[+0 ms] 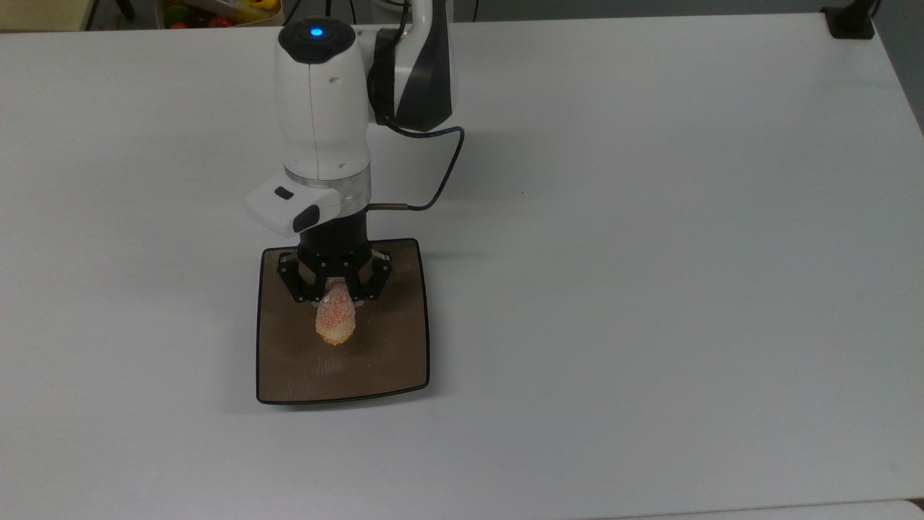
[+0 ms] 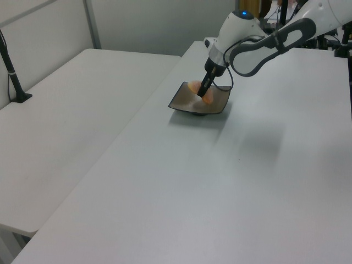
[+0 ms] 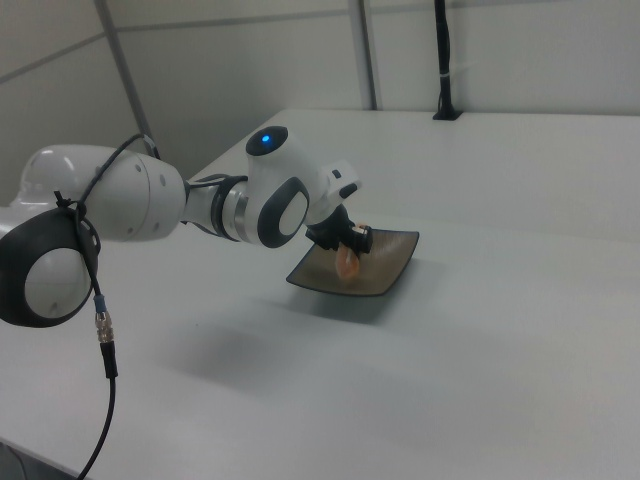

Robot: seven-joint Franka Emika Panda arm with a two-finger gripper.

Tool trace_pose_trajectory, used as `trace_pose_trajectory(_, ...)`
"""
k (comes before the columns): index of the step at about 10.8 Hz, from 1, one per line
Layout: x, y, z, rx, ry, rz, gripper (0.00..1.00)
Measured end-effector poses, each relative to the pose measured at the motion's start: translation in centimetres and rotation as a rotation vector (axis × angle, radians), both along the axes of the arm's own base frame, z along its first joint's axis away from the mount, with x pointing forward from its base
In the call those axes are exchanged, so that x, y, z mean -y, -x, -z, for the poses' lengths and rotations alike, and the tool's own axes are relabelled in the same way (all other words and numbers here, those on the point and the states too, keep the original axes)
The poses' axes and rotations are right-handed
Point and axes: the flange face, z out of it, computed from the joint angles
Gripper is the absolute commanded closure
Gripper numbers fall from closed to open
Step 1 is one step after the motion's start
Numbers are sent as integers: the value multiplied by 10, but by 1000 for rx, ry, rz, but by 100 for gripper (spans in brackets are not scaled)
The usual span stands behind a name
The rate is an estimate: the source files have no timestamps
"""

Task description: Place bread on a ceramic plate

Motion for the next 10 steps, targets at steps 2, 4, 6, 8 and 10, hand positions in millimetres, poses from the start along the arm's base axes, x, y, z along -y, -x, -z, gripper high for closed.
trace_pose_trajectory(2, 0, -1, 10, -5, 4, -4, 0)
trace_pose_trajectory(4, -1, -1, 10, -4, 9, -9, 0)
trace_pose_trajectory(6, -3, -2, 6, 3, 13, -15, 0)
trace_pose_trajectory(8, -12, -3, -11, 30, 11, -26, 0)
trace_pose_trajectory(10, -13, 0, -47, 76, 3, -22, 0)
